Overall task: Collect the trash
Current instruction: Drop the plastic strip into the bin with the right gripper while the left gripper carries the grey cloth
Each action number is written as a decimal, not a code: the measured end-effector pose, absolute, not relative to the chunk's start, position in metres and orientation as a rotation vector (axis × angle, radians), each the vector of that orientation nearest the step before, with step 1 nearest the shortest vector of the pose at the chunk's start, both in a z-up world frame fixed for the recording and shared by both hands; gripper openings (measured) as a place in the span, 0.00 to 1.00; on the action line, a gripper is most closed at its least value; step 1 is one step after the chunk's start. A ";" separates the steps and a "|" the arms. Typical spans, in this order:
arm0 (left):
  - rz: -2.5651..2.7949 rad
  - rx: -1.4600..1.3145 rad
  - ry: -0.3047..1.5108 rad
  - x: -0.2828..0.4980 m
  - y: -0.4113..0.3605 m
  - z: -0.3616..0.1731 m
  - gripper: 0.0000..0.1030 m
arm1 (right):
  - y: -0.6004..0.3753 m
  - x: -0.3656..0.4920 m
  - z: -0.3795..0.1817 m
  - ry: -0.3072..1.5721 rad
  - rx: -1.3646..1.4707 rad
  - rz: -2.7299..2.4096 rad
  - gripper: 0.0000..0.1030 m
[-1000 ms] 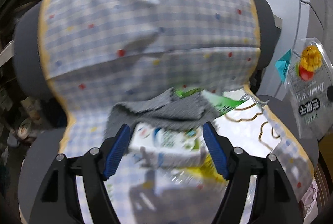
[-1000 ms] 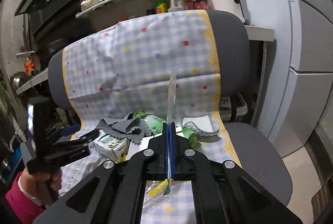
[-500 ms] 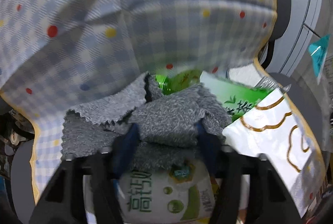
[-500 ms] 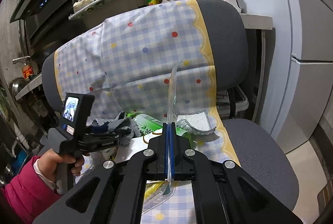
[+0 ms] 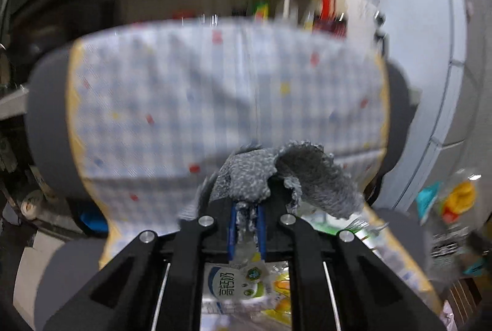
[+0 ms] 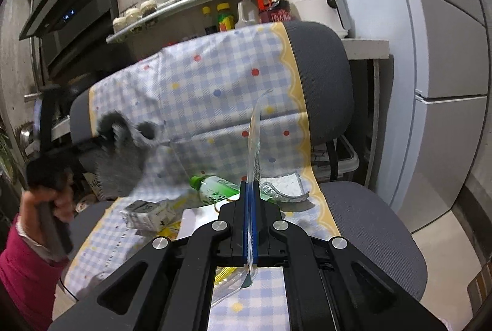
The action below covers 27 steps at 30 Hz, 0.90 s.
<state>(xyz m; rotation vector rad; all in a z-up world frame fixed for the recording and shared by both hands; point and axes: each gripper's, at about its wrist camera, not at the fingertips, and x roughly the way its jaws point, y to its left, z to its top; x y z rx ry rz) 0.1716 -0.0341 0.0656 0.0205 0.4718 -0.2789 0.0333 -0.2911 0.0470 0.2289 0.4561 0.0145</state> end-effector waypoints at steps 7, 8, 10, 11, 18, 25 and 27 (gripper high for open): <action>-0.446 -0.017 0.452 0.090 -0.043 0.086 0.08 | -0.294 -0.012 0.064 0.426 0.245 -0.001 0.02; -0.480 -0.020 0.461 0.079 -0.048 0.083 0.08 | -0.296 -0.019 0.064 0.425 0.246 -0.008 0.02; -0.545 -0.030 0.482 0.058 -0.062 0.075 0.08 | -0.302 -0.037 0.063 0.429 0.249 -0.027 0.02; -0.586 -0.035 0.493 0.046 -0.070 0.069 0.08 | -0.306 -0.044 0.061 0.435 0.249 -0.037 0.02; -0.843 -0.045 0.571 -0.007 -0.140 0.021 0.08 | -0.348 -0.106 0.029 0.503 0.273 -0.171 0.02; -1.024 -0.014 0.563 -0.051 -0.214 0.000 0.08 | -0.400 -0.174 -0.005 0.551 0.327 -0.361 0.02; -1.067 -0.011 0.562 -0.062 -0.230 -0.003 0.08 | -0.411 -0.191 -0.012 0.559 0.335 -0.405 0.02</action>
